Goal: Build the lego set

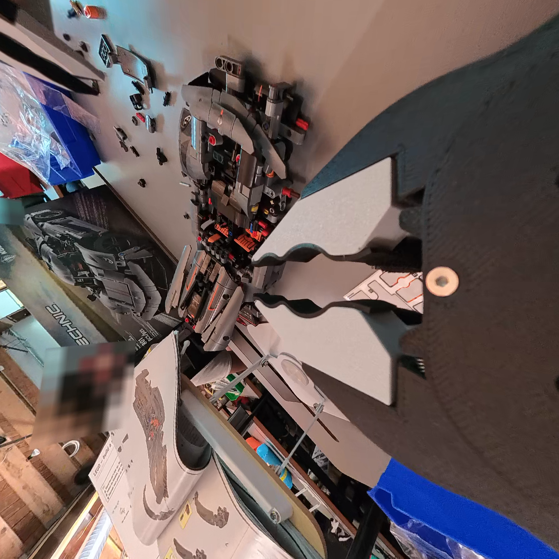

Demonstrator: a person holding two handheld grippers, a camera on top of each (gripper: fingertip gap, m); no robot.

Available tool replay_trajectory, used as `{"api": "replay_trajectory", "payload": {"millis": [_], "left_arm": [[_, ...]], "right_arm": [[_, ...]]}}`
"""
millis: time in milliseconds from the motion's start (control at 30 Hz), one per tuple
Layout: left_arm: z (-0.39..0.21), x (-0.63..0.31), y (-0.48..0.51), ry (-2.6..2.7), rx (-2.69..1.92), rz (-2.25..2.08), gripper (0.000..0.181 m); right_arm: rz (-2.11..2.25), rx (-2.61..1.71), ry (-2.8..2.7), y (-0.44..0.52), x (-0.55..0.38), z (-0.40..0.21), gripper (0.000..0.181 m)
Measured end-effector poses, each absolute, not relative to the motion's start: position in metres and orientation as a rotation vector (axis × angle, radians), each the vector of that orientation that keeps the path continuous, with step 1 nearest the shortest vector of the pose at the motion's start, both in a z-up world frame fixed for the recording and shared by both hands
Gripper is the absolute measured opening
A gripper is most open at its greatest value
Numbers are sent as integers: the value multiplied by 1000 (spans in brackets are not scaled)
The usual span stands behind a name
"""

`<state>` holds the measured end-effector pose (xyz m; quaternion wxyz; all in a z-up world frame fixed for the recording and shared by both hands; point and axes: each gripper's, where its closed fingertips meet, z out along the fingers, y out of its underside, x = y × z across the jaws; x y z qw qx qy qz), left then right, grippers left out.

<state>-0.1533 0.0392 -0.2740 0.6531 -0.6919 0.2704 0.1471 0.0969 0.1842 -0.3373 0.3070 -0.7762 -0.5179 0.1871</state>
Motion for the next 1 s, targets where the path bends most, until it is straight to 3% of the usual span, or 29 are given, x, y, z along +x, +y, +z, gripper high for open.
{"api": "replay_trajectory", "payload": {"millis": [300, 400, 633, 1000], "left_arm": [[-270, -155, 37, 602, -1552, 322, 15], [-269, -153, 36, 609, -1546, 320, 15], [-268, -151, 35, 617, -1533, 327, 15], [-247, -50, 27, 809, -1381, 276, 37]], "right_arm": [[561, -2231, -1350, 195, 81, -368, 27], [572, -2234, -1362, 194, 78, -373, 14], [583, -2206, -1368, 192, 78, -370, 13], [1166, -1751, -1343, 98, 33, -259, 13]]}}
